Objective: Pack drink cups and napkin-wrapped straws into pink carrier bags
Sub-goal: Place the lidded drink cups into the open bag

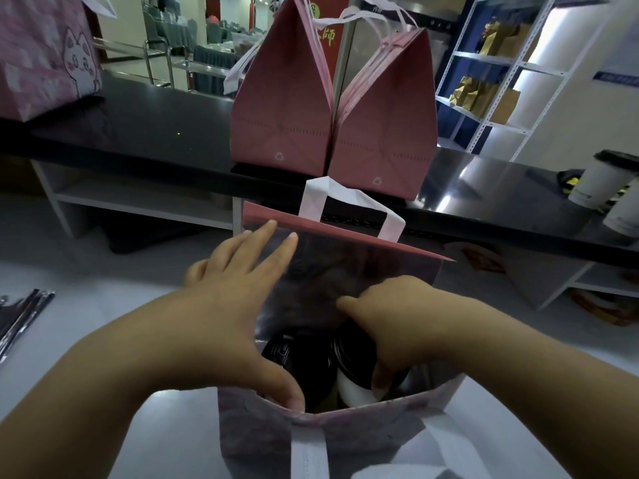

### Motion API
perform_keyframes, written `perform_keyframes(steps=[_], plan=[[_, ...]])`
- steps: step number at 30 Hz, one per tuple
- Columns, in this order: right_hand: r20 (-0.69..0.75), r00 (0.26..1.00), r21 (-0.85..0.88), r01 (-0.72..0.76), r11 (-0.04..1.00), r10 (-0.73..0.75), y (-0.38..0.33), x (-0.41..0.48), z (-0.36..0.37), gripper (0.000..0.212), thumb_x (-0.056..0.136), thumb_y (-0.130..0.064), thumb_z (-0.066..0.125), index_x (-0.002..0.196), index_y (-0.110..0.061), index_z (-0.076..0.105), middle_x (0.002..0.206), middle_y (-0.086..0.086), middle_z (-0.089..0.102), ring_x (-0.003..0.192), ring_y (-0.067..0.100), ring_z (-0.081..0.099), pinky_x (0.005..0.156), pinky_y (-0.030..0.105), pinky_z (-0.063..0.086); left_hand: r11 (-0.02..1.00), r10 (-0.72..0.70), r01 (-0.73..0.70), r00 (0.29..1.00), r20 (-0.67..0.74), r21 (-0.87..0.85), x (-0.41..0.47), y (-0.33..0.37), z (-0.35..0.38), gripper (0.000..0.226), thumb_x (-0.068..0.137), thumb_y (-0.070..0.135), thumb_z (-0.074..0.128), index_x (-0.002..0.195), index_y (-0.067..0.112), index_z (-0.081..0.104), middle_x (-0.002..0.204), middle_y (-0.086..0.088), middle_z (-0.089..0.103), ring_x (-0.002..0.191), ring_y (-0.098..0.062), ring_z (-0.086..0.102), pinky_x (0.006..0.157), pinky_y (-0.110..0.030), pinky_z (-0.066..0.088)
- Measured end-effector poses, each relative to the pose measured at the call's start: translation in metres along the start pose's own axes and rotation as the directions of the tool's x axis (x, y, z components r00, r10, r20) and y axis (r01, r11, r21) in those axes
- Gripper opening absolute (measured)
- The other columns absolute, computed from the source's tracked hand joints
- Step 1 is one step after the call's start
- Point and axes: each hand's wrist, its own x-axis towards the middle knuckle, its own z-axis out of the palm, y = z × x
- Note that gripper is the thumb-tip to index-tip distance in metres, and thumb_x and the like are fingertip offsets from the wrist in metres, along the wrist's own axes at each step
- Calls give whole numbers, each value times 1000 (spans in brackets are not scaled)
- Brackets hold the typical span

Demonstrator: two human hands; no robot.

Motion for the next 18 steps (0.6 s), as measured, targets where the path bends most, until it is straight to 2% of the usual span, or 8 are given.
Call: perform_keyframes(steps=[5,9,12,15,18], plan=[[-3,1000,-3,-1,1000,1,1,-2,5,76,68,-52,77,127,-24,38,101,1,60,82,20,54,65,30,39,1000,-3,3,1000,5,14,3,0,0,133,36,82,66,101,57,-47,130,28,-52,119,8,-43,111,-32,-5],[26,1000,-37,-8,999,9,0,-2,10,67,73,-44,75,124,-22,39,85,-1,48,74,21,48,54,25,32,1000,2,-2,1000,9,10,5,-2,1,131,30,85,60,99,60,-48,129,30,-51,114,10,-45,112,-34,-4],[21,1000,-80,10,997,-9,-3,2,12,69,72,-48,75,123,-20,39,91,2,54,75,22,49,62,29,38,1000,0,0,1000,7,5,5,-2,2,133,32,84,63,99,60,-48,129,30,-52,104,13,-51,110,-32,-5],[25,999,-100,34,994,-31,-6,6,13,71,70,-51,75,124,-20,41,89,1,51,75,21,48,65,31,38,1000,12,-12,1000,-5,2,5,-4,3,133,34,83,65,101,58,-47,130,29,-51,113,10,-47,111,-32,-4],[30,998,-96,55,994,-52,-7,10,17,67,72,-46,75,122,-18,41,97,5,60,74,22,46,64,32,37,1000,18,-19,1000,-18,-15,5,-4,3,130,38,80,67,99,59,-46,130,30,-51,108,13,-47,111,-31,-2]])
